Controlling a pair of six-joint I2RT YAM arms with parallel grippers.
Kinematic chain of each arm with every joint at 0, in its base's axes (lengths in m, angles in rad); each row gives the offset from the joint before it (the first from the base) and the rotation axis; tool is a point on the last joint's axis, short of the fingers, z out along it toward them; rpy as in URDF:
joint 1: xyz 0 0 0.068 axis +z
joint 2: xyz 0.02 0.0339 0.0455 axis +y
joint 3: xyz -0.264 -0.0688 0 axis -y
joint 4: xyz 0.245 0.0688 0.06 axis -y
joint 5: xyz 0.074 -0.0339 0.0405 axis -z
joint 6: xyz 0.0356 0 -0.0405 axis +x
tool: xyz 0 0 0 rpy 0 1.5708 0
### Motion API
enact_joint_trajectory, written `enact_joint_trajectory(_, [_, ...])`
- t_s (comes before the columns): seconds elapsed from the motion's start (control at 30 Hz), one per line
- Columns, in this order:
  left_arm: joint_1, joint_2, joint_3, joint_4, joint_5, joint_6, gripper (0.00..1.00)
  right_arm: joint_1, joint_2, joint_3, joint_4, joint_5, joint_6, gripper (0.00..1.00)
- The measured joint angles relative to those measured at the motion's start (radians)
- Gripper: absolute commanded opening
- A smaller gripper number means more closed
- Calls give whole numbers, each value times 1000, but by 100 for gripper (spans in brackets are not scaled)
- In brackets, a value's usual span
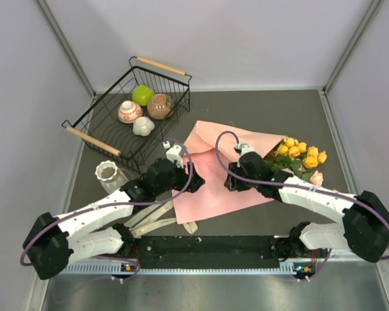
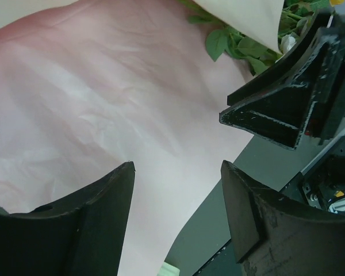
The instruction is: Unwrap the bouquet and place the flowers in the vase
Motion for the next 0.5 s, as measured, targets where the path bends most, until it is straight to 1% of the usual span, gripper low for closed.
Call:
enact_joint_trajectory(0.1, [0,-27,-35,0,-13,-19,69,0,25,-97,72,50,18,50])
enact_joint_trajectory(0.2, [1,-28,-42,-1,-13,-29,70,0,99,-101,156,127,5,53])
enact_joint_trajectory(0.27, [1,-28,-42,1,-13,-35,71,0,146,-94,207,200,-14,54])
enact_joint_trajectory(0.4, [1,-28,-42,0,-4,-42,72,-5,230,-36,288,336,-81,54])
enact_joint_trajectory(0.5, [1,-29,-42,0,-1,-42,72,-38,327,68,346,390,-135,55])
